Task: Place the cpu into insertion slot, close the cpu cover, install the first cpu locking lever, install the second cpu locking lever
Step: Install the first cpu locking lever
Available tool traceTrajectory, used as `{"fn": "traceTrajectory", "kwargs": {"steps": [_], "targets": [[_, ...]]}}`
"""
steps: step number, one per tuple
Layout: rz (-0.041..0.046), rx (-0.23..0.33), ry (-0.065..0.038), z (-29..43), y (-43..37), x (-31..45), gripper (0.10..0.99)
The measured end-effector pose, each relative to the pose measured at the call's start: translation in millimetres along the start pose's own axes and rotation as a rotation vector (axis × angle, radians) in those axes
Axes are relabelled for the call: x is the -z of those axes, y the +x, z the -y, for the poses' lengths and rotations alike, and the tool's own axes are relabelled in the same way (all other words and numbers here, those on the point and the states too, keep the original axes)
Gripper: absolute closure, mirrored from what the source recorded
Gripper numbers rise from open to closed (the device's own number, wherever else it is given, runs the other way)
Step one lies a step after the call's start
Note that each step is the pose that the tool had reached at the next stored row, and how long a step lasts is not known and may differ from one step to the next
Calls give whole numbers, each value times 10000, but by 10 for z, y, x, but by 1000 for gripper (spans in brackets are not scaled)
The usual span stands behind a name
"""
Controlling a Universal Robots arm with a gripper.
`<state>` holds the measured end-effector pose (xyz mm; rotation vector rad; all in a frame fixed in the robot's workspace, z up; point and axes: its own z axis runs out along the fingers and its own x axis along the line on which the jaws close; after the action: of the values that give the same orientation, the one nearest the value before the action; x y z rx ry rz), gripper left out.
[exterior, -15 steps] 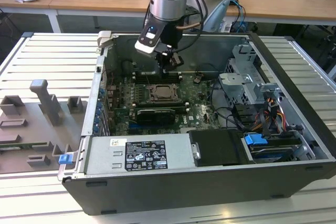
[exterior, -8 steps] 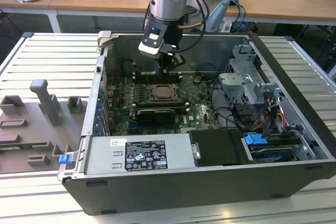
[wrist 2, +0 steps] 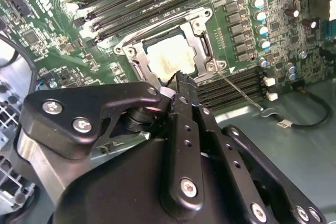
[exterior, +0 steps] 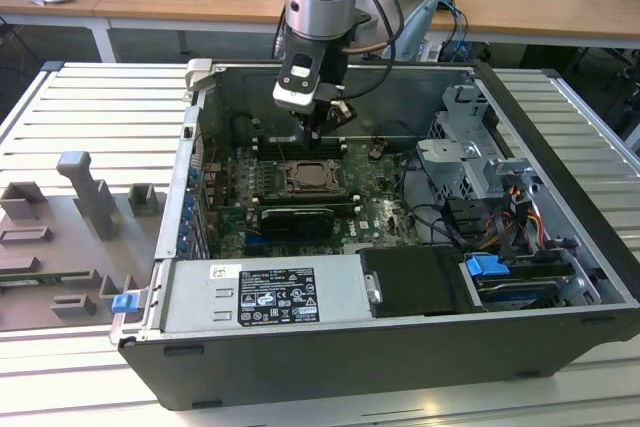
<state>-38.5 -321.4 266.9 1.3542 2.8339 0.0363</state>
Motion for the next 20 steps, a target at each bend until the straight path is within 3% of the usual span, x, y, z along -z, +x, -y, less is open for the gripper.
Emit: {"fn": "traceTrajectory", "kwargs": {"steps": [20], "targets": [[-35,1656,16,6,4,-1,980]]}}
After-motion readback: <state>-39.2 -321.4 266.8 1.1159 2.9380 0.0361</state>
